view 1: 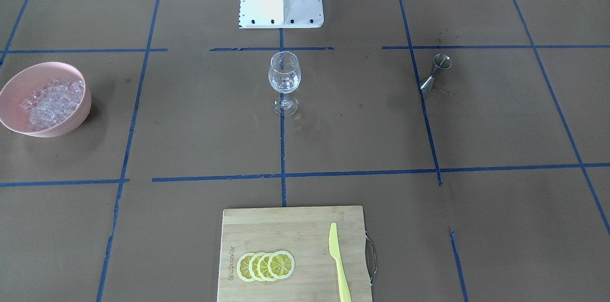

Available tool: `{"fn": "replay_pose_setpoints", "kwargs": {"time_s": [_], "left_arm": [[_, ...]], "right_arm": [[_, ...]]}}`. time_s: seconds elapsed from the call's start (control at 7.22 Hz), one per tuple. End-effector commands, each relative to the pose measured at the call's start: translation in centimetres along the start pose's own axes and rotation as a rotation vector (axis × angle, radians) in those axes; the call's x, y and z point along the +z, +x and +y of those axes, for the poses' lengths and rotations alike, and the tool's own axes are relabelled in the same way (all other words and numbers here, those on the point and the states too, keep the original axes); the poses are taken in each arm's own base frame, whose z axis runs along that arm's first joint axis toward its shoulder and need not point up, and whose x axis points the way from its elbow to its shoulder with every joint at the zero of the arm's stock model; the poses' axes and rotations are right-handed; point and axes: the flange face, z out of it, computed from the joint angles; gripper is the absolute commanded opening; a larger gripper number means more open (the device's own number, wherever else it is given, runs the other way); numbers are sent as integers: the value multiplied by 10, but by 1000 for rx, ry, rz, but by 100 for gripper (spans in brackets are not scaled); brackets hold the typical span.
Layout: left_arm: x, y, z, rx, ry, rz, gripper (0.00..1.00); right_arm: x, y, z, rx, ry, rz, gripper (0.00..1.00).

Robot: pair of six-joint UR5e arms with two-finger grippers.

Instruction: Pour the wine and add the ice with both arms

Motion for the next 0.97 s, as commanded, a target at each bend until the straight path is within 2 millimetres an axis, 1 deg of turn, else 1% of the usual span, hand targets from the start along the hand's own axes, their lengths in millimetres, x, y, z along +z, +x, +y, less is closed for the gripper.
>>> {"fn": "replay_pose_setpoints", "kwargs": {"time_s": [0.0, 0.83], "left_arm": [[-1, 1, -1, 2, 2, 1, 100], [0, -1, 1, -1, 1, 0, 100]], "right_arm": [[0, 0, 0, 1, -1, 0, 100], [2, 3, 4, 0, 1, 1, 100]]}}
